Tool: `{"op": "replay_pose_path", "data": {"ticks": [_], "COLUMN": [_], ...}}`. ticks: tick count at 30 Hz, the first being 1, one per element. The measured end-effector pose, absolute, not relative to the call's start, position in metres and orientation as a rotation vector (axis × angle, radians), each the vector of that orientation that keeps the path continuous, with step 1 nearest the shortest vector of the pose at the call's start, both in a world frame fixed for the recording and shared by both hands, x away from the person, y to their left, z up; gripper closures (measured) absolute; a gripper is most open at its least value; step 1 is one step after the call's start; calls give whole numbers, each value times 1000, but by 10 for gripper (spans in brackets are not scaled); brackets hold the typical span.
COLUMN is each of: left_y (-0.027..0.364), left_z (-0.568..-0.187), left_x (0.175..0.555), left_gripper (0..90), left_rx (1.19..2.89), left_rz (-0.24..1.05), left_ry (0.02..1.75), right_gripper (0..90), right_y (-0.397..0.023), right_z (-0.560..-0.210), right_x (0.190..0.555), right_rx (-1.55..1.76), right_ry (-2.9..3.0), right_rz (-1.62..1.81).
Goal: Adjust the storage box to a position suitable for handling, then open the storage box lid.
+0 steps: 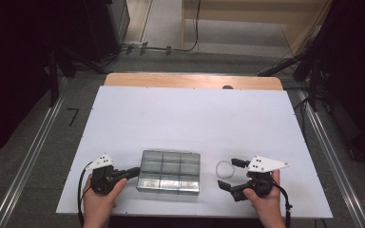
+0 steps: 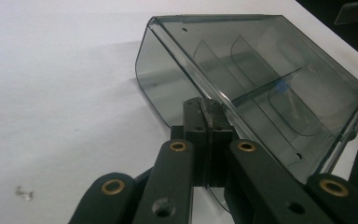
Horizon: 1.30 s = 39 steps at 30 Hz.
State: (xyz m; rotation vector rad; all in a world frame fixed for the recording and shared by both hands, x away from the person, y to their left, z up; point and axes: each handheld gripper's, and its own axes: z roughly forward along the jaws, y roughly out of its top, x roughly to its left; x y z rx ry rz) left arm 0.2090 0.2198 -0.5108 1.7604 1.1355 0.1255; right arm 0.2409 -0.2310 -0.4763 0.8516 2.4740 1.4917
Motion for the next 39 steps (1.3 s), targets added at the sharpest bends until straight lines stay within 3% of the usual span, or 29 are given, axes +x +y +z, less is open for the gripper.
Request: {"op": "replay_pose_path", "data": {"ticks": [2,6,7,8,12,14,17,23,39], "left_y": [217,212,212,211,205,203,199,194,177], "left_z": [-511,-511,-511,-511,-511,-511,-511,-510,-510], "left_x": [209,209,209,209,210,210,210,210,209], "left_gripper": [900,900,900,900,900,900,900,900,900], "left_rx": [1767,1777,1777,1780,1787,1790,1795,1805,1836], "left_rz": [122,118,118,119,106,103,99,89,56], "left_ry": [1129,1113,1113,1112,1098,1089,1082,1068,1016], "right_gripper": [128,332,332,429,622,663,798,873,878], "right_y": [-233,-241,-241,-244,-244,-243,-239,-235,-230], "right_z": [-476,-475,-475,-476,-478,-479,-484,-487,-494], "right_x": [241,244,244,246,247,247,248,247,248], "right_rx": [848,853,853,853,842,846,827,769,669], "right_ry": [2477,2490,2490,2507,2529,2539,2588,2635,2777], "right_rz": [1495,1477,1477,1468,1422,1423,1397,1352,1294]}}
